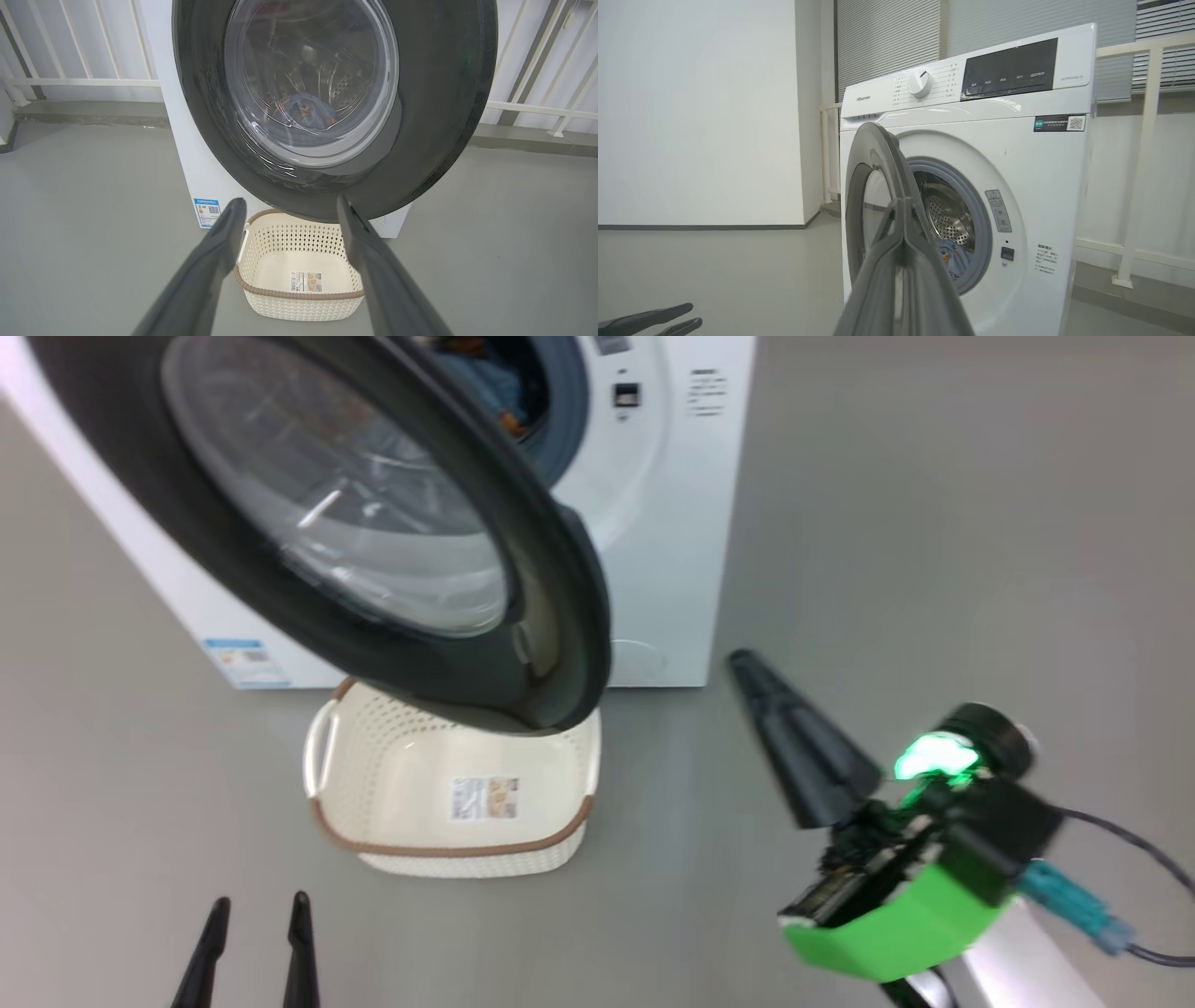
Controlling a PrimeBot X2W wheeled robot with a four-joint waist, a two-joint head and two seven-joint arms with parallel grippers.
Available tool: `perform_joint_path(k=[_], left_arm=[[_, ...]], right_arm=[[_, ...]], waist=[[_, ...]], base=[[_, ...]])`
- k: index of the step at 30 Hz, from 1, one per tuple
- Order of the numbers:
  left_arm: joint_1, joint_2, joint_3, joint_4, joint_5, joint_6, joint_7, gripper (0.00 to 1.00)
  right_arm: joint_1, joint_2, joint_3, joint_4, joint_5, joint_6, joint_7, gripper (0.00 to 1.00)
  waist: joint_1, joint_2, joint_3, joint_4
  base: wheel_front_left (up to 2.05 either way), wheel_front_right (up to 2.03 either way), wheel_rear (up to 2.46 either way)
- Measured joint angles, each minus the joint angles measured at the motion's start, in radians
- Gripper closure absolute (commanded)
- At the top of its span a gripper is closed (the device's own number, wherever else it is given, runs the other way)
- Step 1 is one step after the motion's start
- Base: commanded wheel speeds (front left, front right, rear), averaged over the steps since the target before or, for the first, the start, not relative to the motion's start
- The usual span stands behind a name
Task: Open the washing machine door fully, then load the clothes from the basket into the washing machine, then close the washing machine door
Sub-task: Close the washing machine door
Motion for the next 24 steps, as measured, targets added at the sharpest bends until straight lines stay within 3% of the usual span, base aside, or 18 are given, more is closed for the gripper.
perform_joint_path(k=[14, 24], left_arm=[[-0.060, 0.000, -0.103, -0.006, -0.045, 0.001, 0.000, 0.00], [-0.135, -0.004, -0.171, 0.004, -0.089, 0.009, 0.000, 0.00]], right_arm=[[-0.151, -0.086, 0.246, 0.189, 0.037, 0.000, 0.000, 1.00], [-0.307, -0.120, 0.263, 0.397, 0.058, 0.000, 0.000, 1.00]], waist=[[0.0000, 0.0000, 0.061, 0.156], [0.0000, 0.0000, 0.173, 0.238]], base=[[0.00, 0.00, 0.00], [0.00, 0.00, 0.00]])
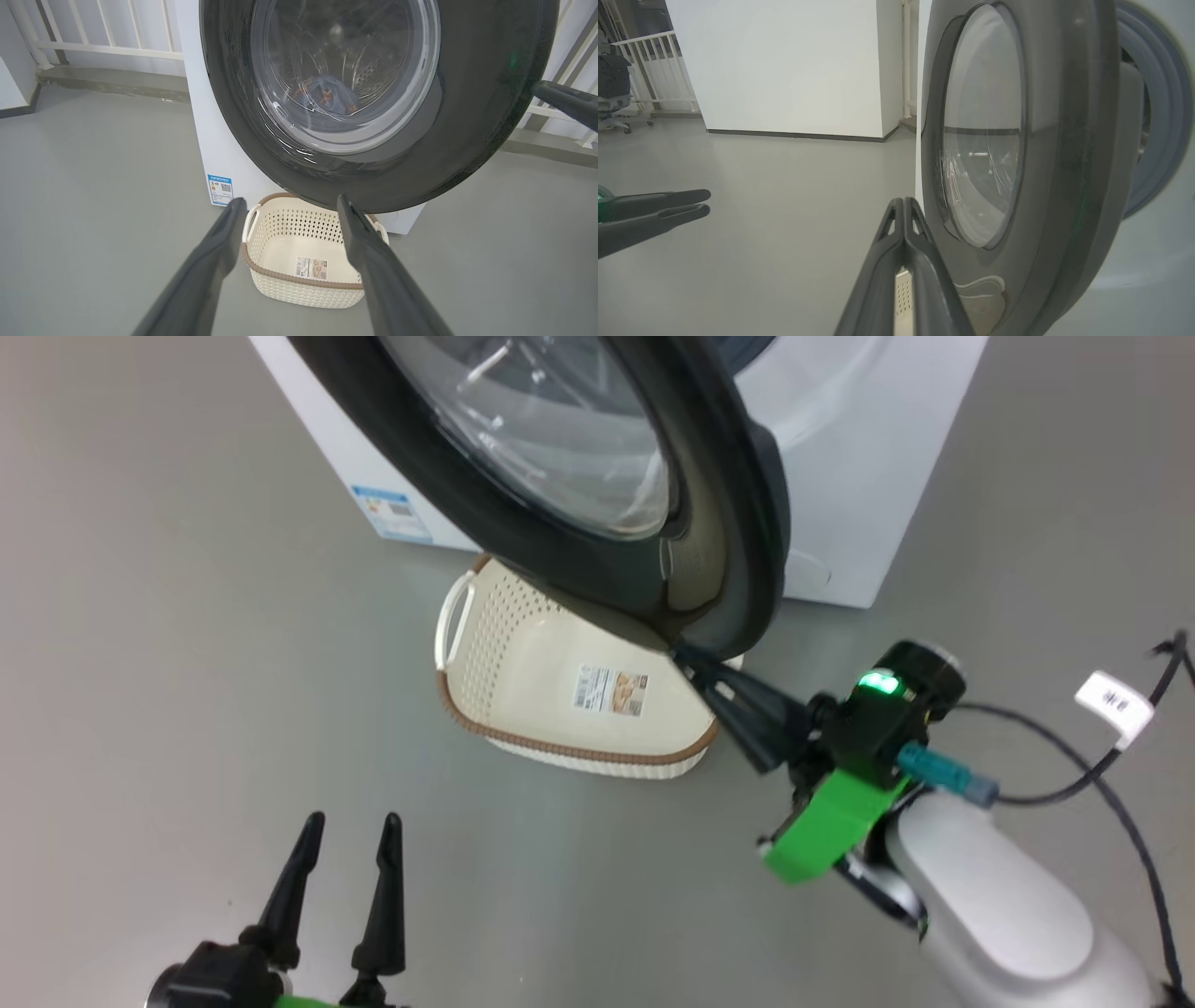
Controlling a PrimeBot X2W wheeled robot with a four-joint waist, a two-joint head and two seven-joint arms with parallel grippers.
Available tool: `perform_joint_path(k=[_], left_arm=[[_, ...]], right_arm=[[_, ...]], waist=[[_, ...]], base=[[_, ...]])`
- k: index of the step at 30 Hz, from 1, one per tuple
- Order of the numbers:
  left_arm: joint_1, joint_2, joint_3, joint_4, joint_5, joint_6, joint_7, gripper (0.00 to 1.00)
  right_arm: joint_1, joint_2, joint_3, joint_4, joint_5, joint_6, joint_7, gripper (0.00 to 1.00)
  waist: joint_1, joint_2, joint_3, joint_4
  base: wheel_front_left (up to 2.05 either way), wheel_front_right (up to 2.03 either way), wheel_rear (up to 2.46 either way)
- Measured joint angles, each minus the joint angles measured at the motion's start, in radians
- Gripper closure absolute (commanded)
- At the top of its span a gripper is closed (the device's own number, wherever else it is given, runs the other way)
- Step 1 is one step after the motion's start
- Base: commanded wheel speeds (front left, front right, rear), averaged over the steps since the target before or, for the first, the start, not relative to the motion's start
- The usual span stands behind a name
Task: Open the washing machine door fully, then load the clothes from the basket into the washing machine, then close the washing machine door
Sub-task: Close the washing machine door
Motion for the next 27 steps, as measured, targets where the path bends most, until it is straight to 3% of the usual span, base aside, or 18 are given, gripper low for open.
perform_joint_path(k=[20, 27], left_arm=[[-0.179, -0.008, -0.062, 0.049, -0.058, -0.001, 0.000, 0.00], [-0.220, -0.010, -0.088, 0.057, -0.079, -0.001, 0.000, 0.00]], right_arm=[[-0.391, 0.005, -0.235, 0.223, 0.039, 0.006, 0.000, 1.00], [-0.541, 0.001, -0.248, 0.299, 0.062, 0.006, 0.000, 1.00]], waist=[[0.0000, 0.0000, 0.205, 0.010], [0.0000, 0.0000, 0.256, 0.010]], base=[[0.00, 0.00, 0.00], [0.00, 0.00, 0.00]])
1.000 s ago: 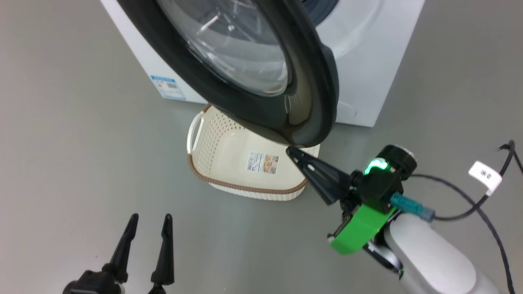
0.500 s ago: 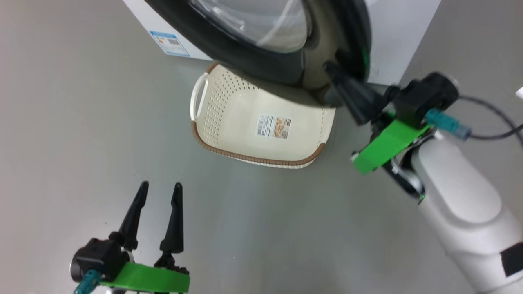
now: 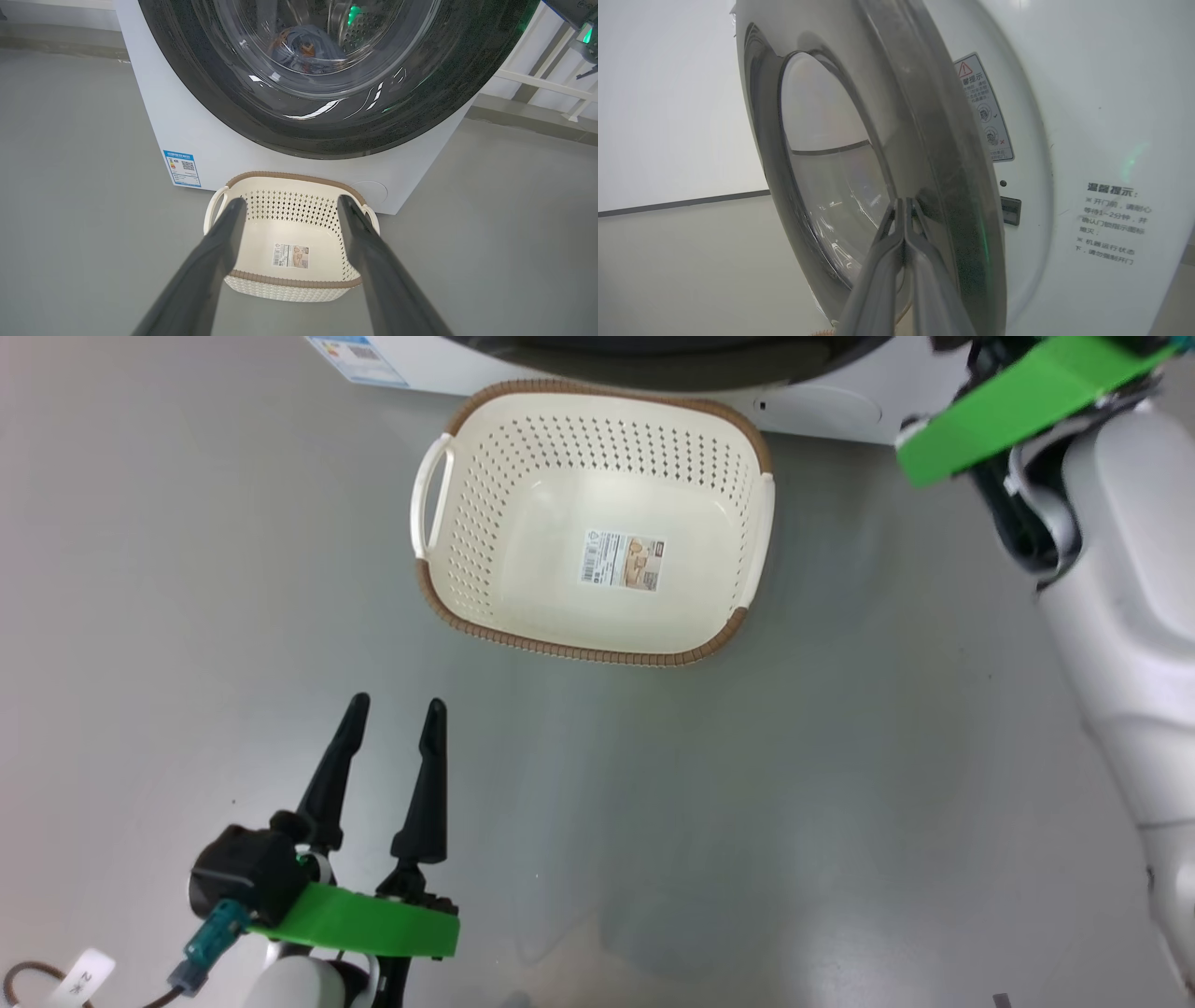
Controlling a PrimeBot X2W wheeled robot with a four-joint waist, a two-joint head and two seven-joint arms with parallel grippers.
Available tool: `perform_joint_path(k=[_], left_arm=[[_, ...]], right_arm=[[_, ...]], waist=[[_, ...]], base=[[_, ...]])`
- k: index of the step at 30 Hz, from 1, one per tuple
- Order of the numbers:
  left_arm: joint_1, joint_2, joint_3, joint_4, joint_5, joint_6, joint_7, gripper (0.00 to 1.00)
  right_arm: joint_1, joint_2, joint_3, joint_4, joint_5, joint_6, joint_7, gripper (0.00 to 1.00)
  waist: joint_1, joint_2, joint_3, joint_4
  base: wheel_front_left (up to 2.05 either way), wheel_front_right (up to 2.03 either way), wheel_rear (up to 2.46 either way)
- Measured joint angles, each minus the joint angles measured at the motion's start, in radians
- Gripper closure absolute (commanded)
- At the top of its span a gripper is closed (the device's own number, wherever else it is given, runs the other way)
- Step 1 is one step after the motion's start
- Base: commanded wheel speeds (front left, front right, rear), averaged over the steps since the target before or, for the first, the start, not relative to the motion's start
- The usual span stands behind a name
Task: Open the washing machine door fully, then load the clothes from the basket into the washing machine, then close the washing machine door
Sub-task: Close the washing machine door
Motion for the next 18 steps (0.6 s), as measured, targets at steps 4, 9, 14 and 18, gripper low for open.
perform_joint_path(k=[4, 9, 14, 18], left_arm=[[-0.019, -0.001, -0.020, 0.008, -0.009, 0.000, 0.000, 0.00], [-0.033, -0.001, -0.030, 0.011, -0.018, -0.001, 0.000, 0.00], [-0.034, -0.001, -0.037, 0.016, -0.020, -0.001, 0.000, 0.00], [-0.037, -0.001, -0.036, 0.018, -0.020, -0.001, 0.000, 0.00]], right_arm=[[-0.086, -0.010, 0.008, 0.047, 0.018, 0.000, 0.000, 1.00], [-0.175, -0.020, 0.009, 0.099, 0.026, 0.000, 0.000, 1.00], [-0.212, -0.003, -0.022, 0.138, 0.027, 0.008, -0.001, 1.00], [-0.219, 0.018, -0.044, 0.149, 0.023, 0.008, -0.001, 1.00]], waist=[[0.0000, 0.0000, 0.022, 0.006], [0.0000, 0.0000, 0.043, 0.016], [0.0000, 0.0000, 0.054, 0.022], [0.0000, 0.0000, 0.054, 0.017]], base=[[0.00, 0.00, 0.00], [0.00, 0.00, 0.00], [0.00, 0.00, 0.00], [0.00, 0.00, 0.00]])
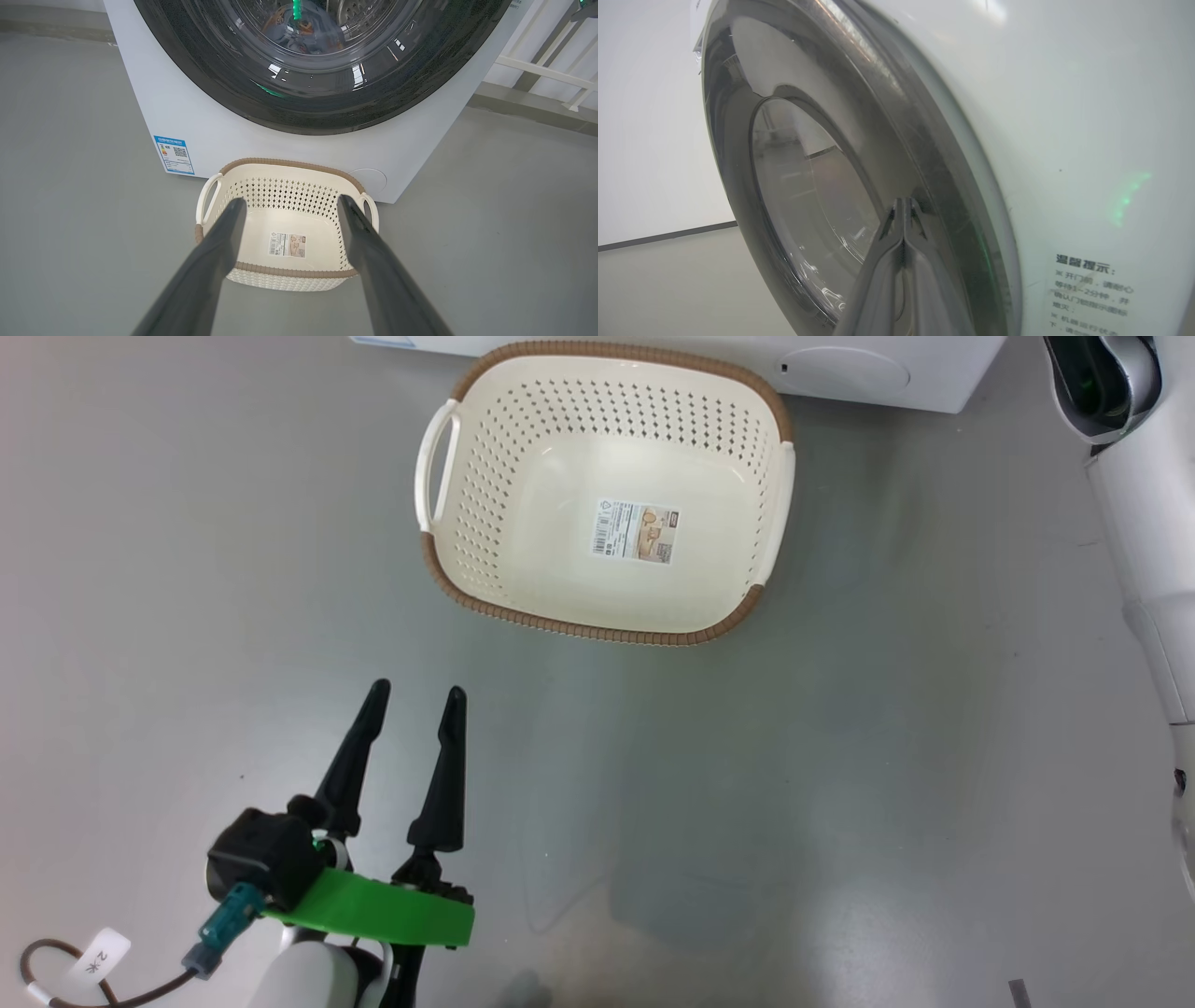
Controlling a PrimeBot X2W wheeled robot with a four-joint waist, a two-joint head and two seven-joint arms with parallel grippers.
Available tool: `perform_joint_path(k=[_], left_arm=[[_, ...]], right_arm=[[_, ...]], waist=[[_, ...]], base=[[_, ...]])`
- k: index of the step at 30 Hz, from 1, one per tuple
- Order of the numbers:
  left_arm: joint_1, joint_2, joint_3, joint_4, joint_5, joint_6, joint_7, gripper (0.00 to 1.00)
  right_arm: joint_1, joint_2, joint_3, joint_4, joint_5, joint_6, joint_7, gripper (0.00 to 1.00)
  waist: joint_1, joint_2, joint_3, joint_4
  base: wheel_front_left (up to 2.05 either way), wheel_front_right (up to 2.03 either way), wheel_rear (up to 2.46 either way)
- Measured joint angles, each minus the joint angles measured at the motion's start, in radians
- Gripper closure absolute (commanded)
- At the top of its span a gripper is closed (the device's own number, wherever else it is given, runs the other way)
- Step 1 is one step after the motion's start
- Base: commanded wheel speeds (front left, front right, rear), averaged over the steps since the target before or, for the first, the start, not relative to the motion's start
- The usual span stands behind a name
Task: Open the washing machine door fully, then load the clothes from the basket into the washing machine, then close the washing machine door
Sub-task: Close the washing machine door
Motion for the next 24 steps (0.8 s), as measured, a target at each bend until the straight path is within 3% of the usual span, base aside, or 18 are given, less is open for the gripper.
perform_joint_path(k=[8, 17, 24], left_arm=[[0.000, 0.000, 0.012, 0.005, 0.001, 0.000, 0.000, 0.00], [0.006, 0.000, 0.064, 0.010, 0.033, -0.007, 0.000, 0.00], [0.036, 0.001, 0.107, 0.014, 0.064, -0.018, 0.000, 0.00]], right_arm=[[0.027, -0.005, 0.047, -0.031, 0.028, -0.002, 0.000, 1.00], [0.235, -0.062, 0.136, -0.179, 0.084, -0.005, 0.000, 1.00], [0.424, -0.083, 0.117, -0.276, 0.110, -0.005, 0.000, 1.00]], waist=[[0.0000, 0.0000, -0.028, -0.018], [0.0000, 0.0000, -0.097, -0.057], [0.0000, 0.0000, -0.159, -0.103]], base=[[0.00, 0.00, 0.00], [0.00, 0.00, 0.00], [0.00, 0.00, 0.00]])
